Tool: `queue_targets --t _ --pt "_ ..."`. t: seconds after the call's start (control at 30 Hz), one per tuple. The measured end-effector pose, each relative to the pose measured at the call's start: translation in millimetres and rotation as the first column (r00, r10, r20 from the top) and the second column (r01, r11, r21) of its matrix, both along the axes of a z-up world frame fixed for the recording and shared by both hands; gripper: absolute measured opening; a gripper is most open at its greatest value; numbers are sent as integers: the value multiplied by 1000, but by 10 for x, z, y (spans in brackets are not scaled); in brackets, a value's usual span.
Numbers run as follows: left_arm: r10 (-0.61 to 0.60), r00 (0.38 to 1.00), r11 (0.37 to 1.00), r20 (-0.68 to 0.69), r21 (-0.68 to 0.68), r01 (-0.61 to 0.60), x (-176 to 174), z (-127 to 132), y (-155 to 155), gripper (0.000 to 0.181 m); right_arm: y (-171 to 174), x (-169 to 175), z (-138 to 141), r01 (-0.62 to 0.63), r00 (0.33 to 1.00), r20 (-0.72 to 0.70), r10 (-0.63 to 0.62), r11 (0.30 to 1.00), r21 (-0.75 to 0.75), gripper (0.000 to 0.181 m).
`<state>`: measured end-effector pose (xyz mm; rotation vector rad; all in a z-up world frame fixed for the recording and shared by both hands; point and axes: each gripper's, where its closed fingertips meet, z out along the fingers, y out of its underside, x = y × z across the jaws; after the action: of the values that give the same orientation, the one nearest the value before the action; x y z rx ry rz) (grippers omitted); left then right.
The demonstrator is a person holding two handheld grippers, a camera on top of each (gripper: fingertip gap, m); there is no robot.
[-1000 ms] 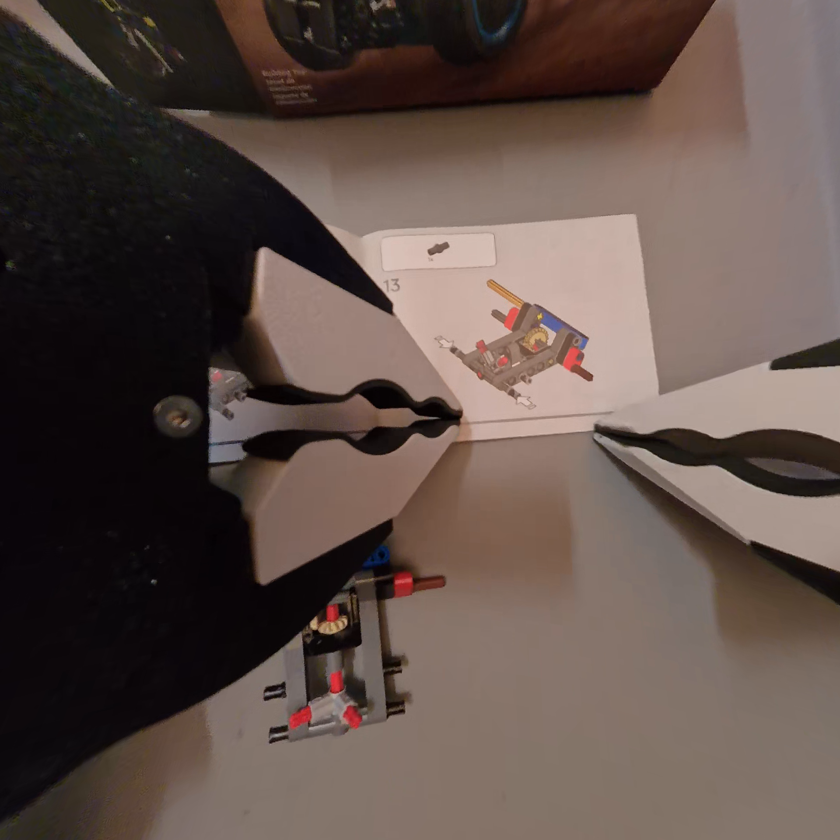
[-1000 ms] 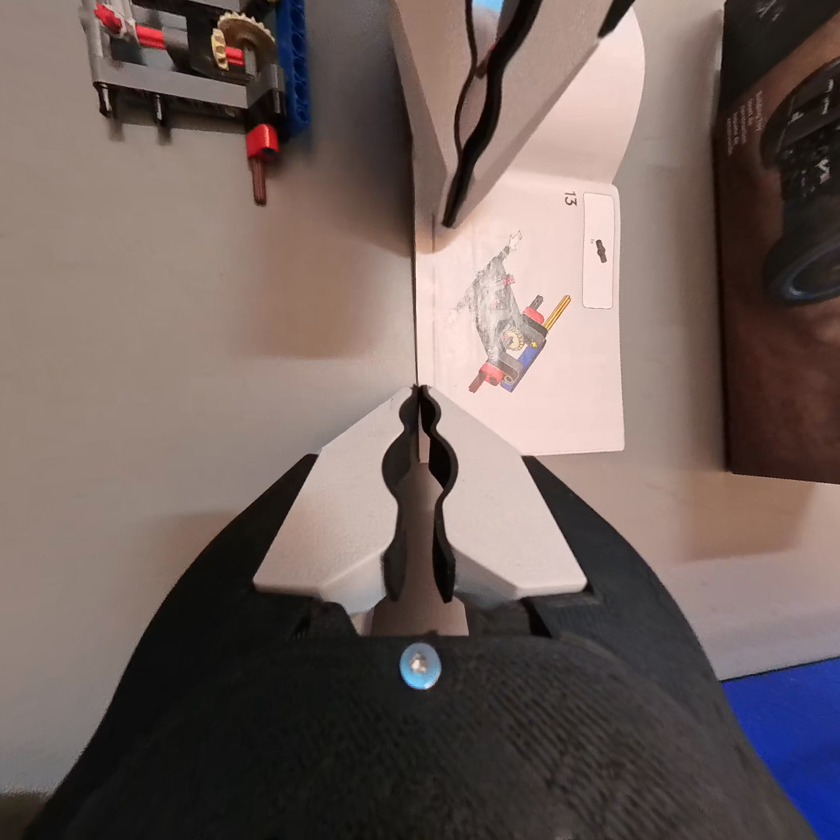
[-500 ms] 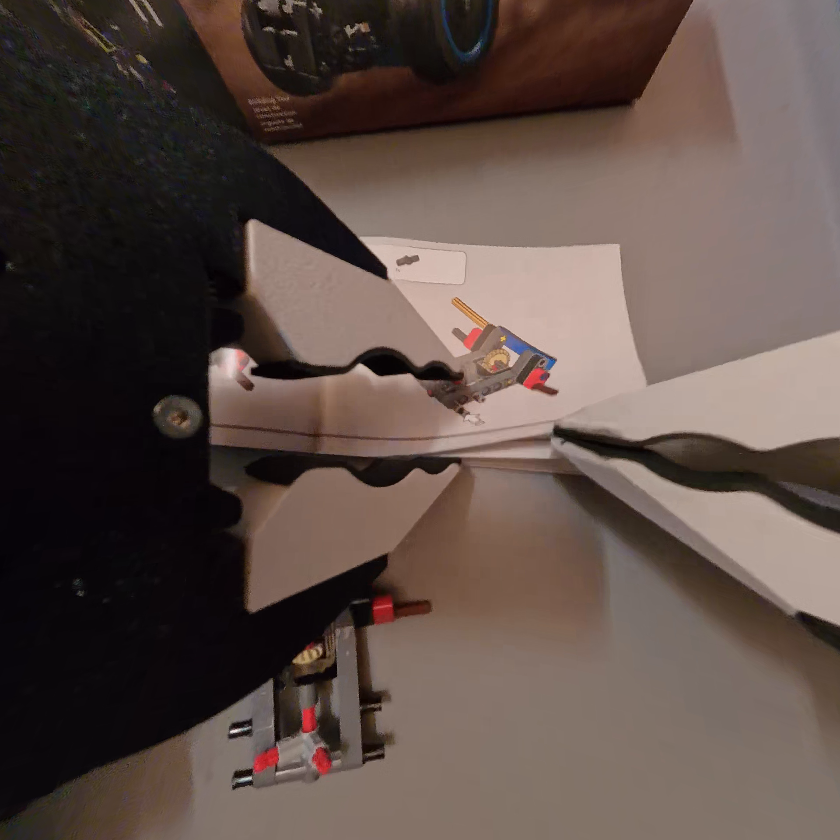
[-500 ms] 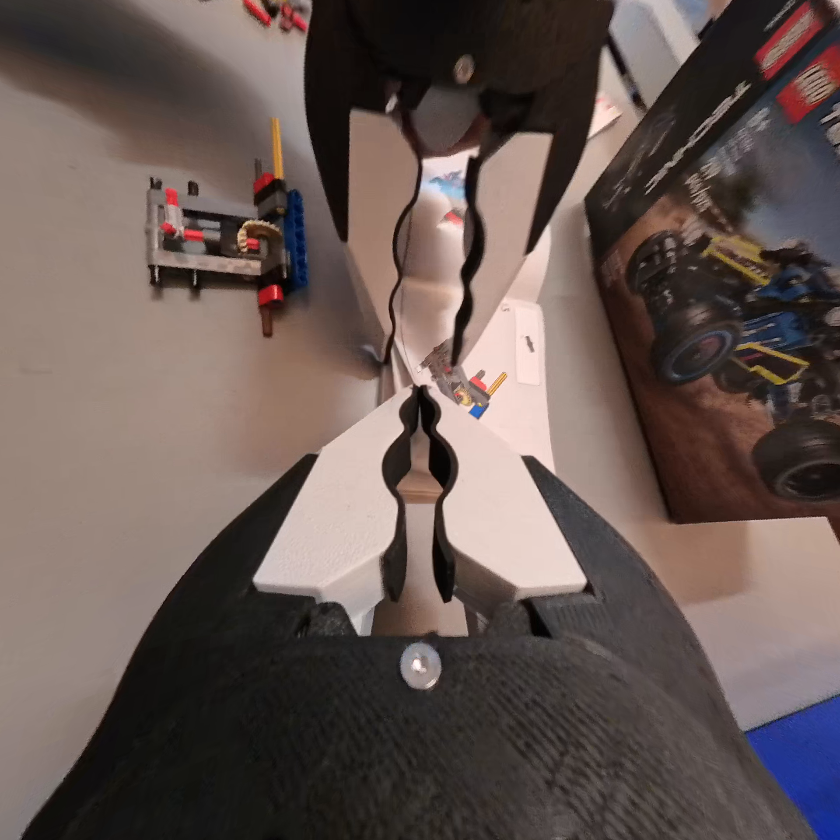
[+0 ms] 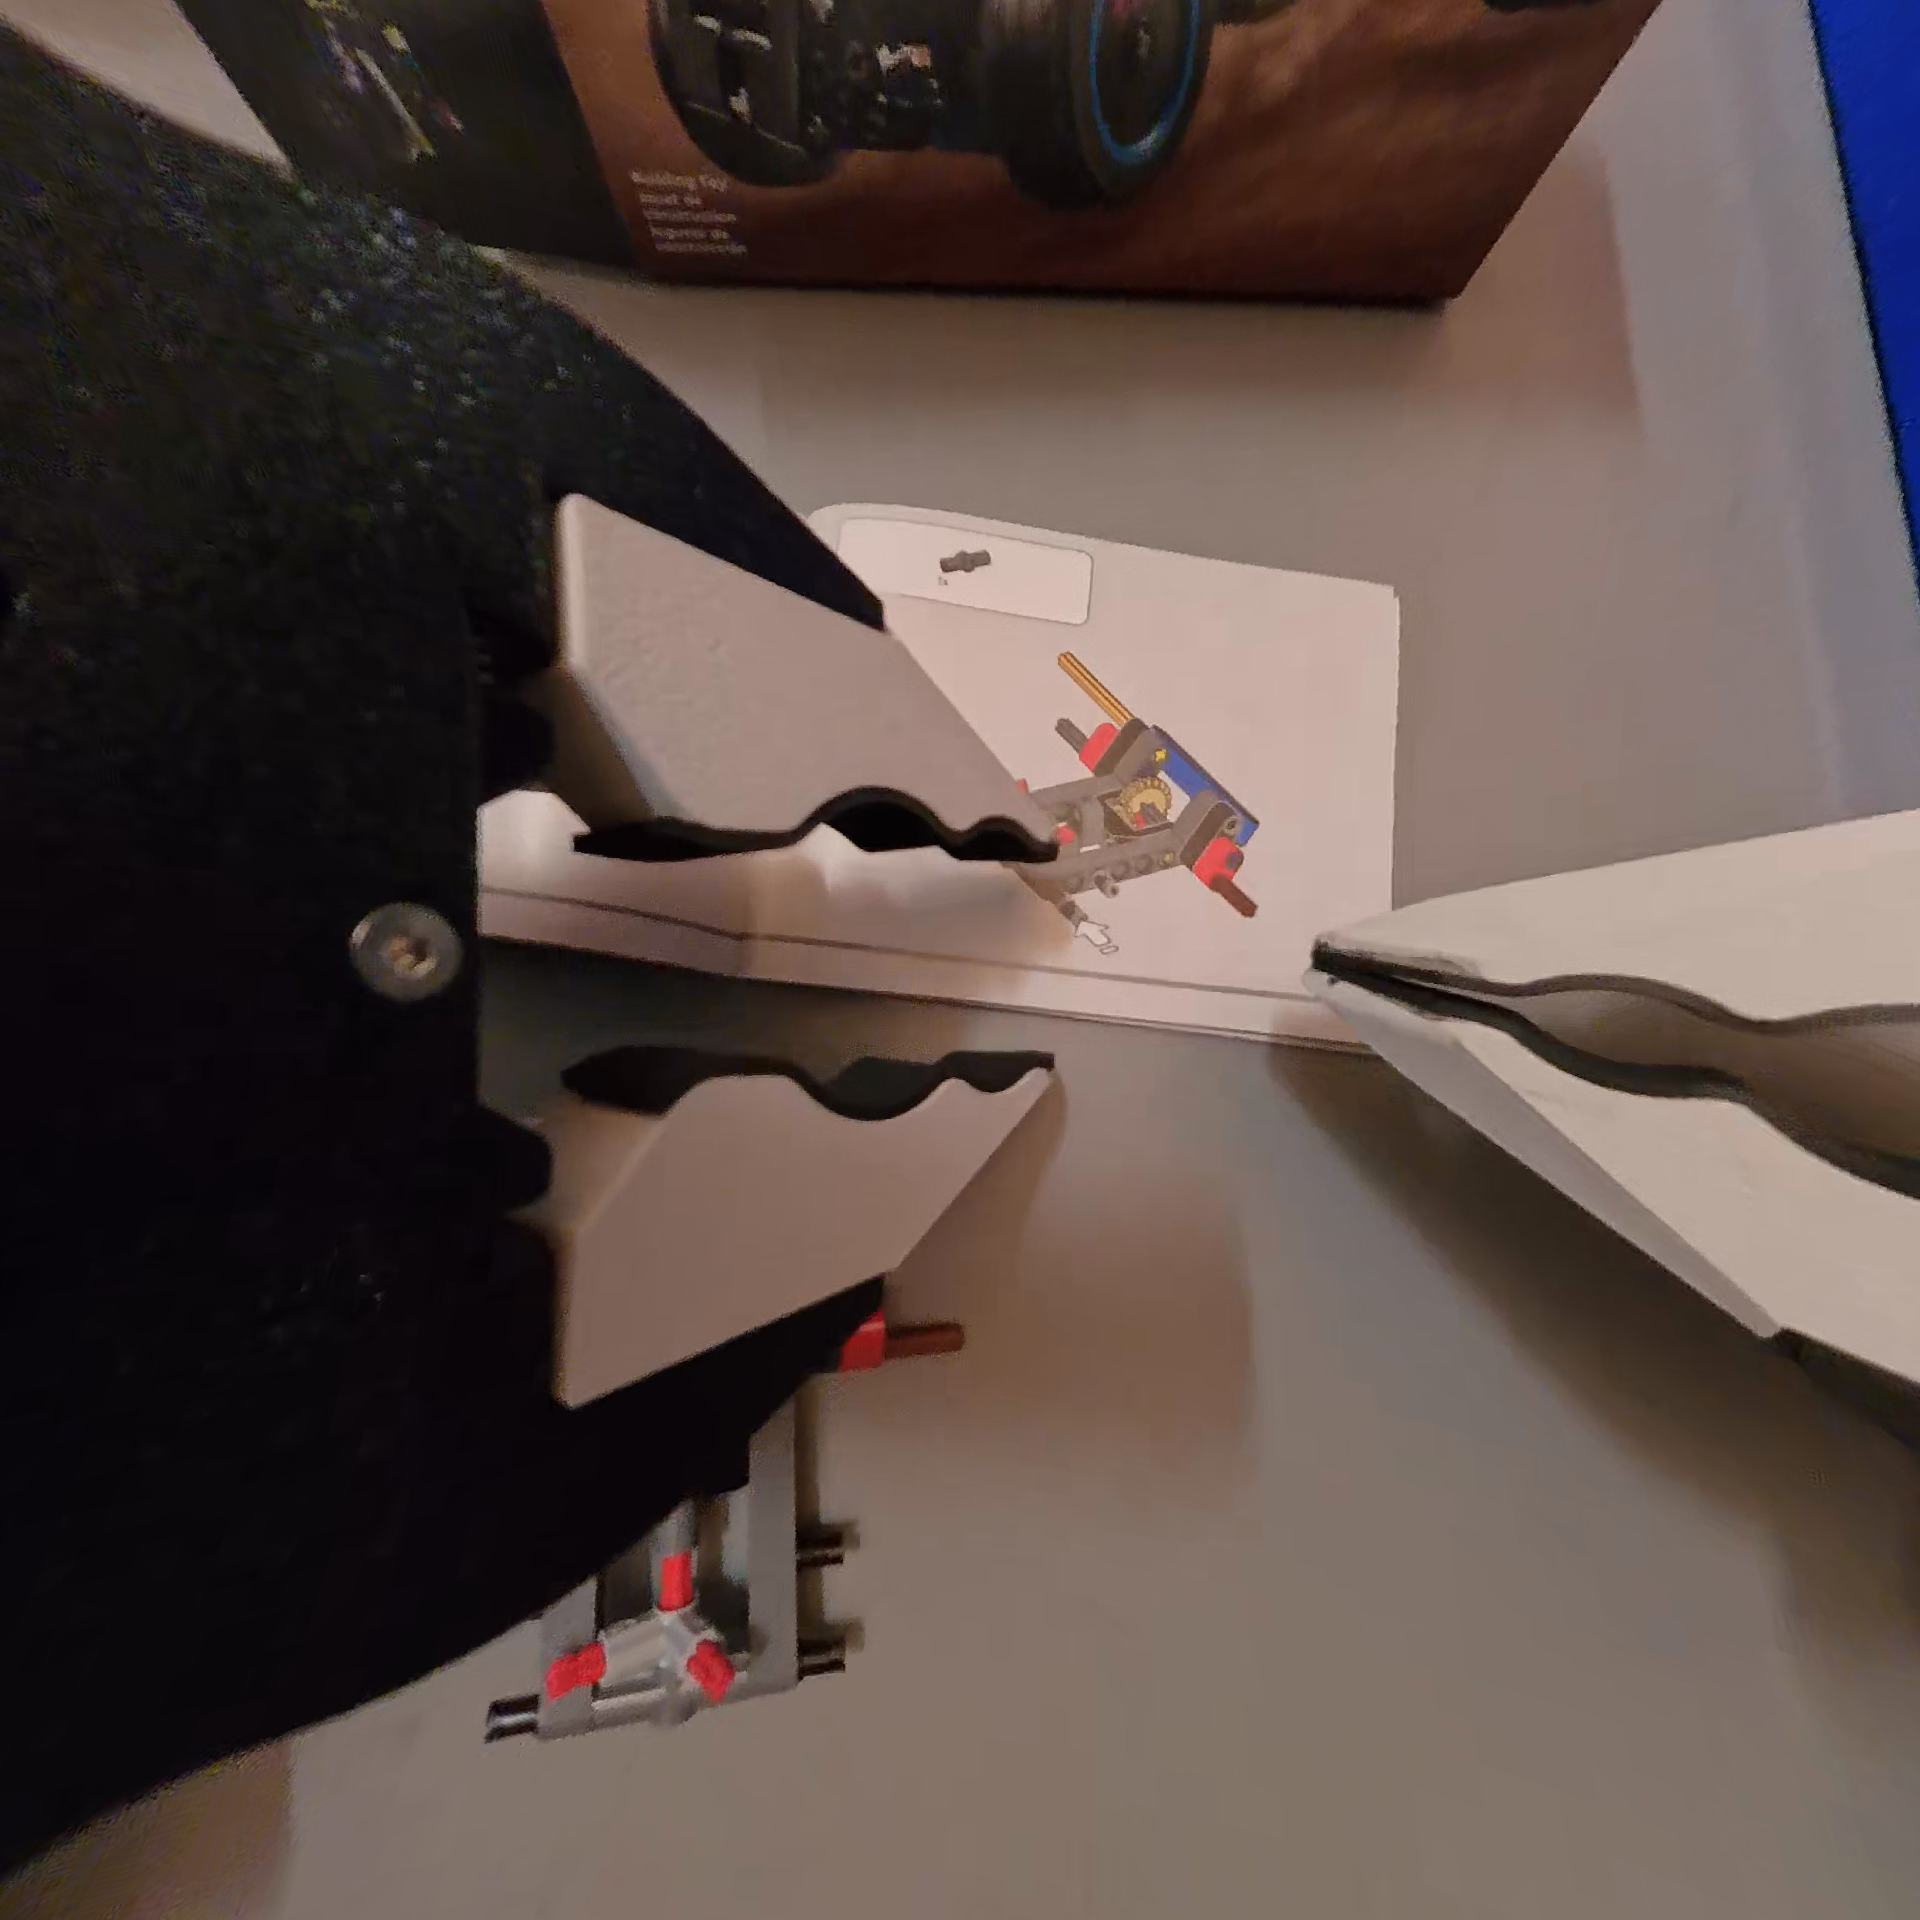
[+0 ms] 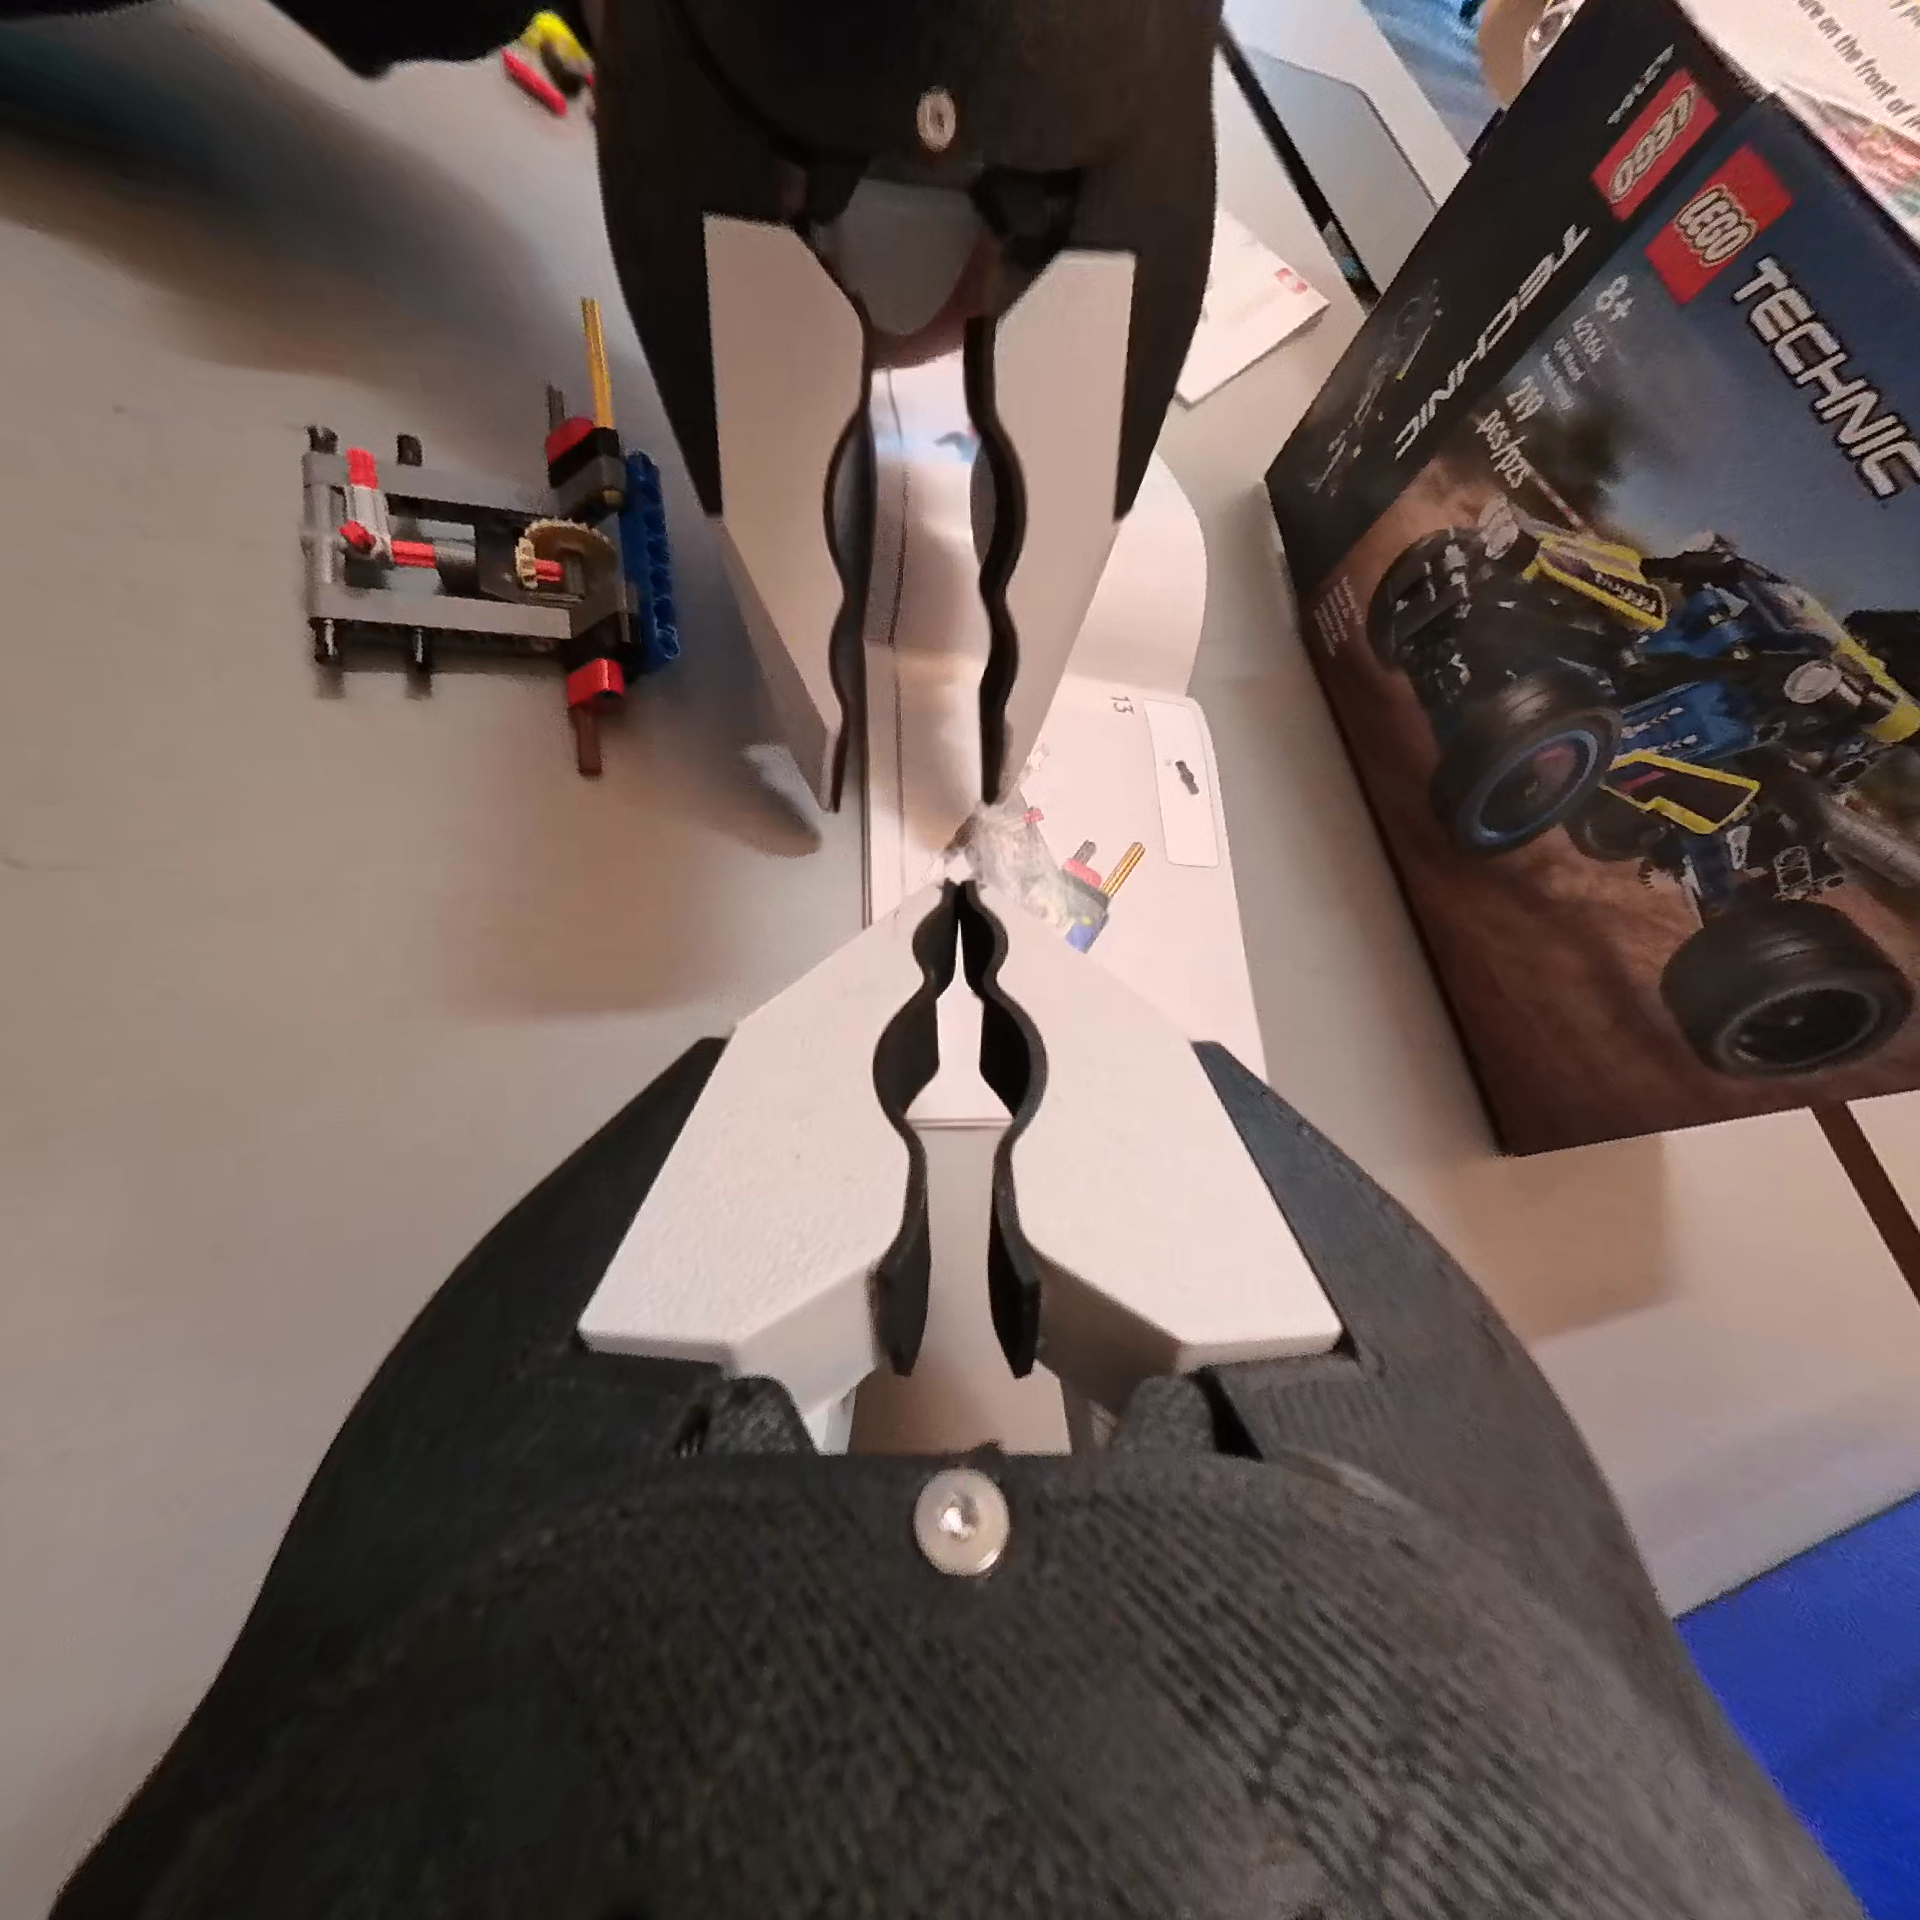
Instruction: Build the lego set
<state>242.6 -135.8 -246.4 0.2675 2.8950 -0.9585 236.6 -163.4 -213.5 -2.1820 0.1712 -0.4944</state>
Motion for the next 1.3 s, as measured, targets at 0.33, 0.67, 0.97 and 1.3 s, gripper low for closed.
queue_targets --t 0.33,0.67,0.97,1.3 --pt "89 995 993 -53 78 -85 107 -105 229 37 -111 11 -311 55 992 -101 -69 989 -139 42" --pt "55 995 997 -81 56 -50 75 -125 240 31 -164 -2 -425 -17 1000 -25 11 967 -253 0" --pt "26 1000 998 -14 58 -25 91 -107 187 39 -30 -46 -291 -29 997 -70 20 992 -120 0" --pt "-4 1000 1000 -9 20 5 10 -53 0 21 62 -19 -129 -19 999 -26 19 1000 -15 0"
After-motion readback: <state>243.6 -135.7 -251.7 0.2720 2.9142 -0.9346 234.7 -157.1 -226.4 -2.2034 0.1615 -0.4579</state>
